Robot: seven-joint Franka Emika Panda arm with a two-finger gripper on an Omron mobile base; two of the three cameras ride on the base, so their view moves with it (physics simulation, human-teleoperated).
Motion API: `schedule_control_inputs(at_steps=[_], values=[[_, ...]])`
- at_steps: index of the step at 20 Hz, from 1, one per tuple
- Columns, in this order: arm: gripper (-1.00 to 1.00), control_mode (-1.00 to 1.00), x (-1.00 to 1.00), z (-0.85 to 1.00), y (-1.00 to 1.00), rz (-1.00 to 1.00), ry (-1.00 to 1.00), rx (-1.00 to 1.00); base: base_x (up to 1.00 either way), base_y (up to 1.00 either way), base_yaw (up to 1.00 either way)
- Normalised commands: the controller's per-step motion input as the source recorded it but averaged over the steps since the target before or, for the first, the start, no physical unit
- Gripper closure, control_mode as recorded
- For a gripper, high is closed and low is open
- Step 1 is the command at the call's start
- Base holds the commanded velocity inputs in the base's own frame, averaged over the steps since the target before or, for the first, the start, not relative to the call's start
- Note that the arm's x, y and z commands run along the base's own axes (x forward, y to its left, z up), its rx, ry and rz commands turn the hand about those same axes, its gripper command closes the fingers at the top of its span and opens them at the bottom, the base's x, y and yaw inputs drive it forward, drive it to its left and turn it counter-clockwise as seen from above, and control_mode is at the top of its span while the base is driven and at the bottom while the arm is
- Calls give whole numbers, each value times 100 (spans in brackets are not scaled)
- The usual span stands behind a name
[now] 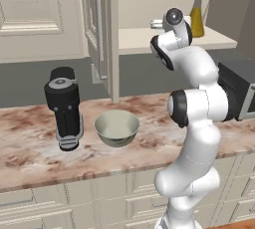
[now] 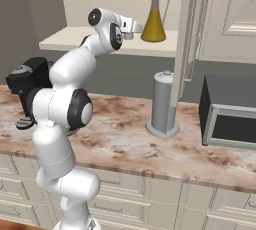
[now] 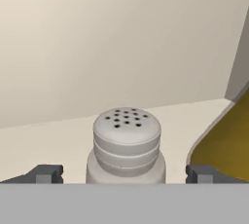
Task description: Retrieve the bottle and the shaker from the cabinet and place them next to the mixing bowl on the counter. Then add garlic from the fridge to the mixing bowl.
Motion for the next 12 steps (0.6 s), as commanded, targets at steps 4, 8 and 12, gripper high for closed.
schedule_control_inputs(at_steps=[4, 8, 12], values=[[100, -100, 13, -3, 0, 0, -1, 0, 0, 0, 0], [100, -100, 3, 0, 0, 0, 0, 0, 0, 0, 0], [100, -100, -22, 0, 0, 0, 0, 0, 0, 0, 0]])
